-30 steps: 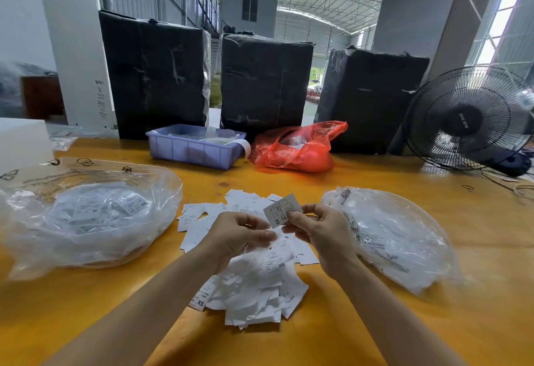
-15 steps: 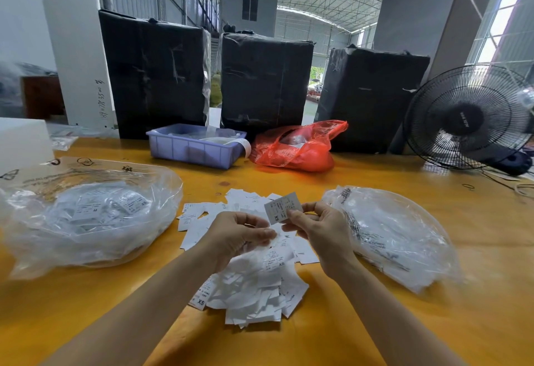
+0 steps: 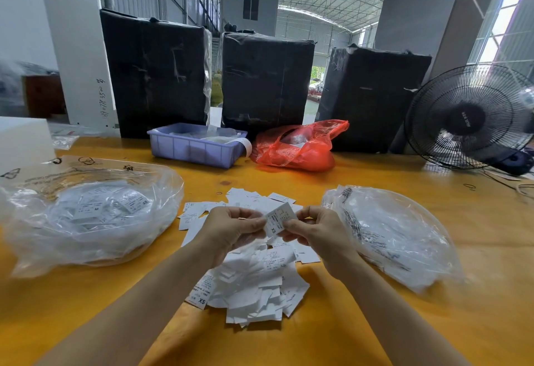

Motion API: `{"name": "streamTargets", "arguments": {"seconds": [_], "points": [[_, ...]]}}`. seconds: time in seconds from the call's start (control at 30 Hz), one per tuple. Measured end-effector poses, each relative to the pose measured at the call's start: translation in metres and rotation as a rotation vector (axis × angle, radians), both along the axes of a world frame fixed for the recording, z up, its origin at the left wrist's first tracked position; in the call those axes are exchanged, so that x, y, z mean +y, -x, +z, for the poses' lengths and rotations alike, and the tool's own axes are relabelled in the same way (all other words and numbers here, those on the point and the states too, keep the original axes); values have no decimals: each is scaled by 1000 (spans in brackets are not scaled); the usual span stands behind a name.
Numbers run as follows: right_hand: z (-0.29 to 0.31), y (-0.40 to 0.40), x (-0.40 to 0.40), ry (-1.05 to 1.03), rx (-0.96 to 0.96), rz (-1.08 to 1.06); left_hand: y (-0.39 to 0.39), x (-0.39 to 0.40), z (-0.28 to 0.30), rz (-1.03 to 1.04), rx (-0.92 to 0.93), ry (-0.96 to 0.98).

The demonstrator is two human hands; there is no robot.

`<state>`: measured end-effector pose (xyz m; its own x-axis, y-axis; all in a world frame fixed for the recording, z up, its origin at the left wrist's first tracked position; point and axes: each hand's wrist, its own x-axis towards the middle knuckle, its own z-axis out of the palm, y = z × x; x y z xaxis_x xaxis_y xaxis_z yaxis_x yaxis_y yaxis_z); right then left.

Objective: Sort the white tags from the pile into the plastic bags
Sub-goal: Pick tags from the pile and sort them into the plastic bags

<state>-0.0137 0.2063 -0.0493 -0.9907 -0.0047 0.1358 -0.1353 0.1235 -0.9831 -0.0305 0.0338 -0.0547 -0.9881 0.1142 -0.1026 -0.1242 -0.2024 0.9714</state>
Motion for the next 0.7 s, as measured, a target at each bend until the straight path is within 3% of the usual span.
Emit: {"name": "streamTargets", "arguments": {"seconds": [0.13,0.3,0.7], "points": [[-2,2,-1,-13,5,-29,0,1,-1,-22,-5,-23],[1,2,2,147,92,-163,-2,2,-1,-42,-5,17],[-2,1,-3,151,124,-177,-4,4,-1,-78,-33,-31]]}}
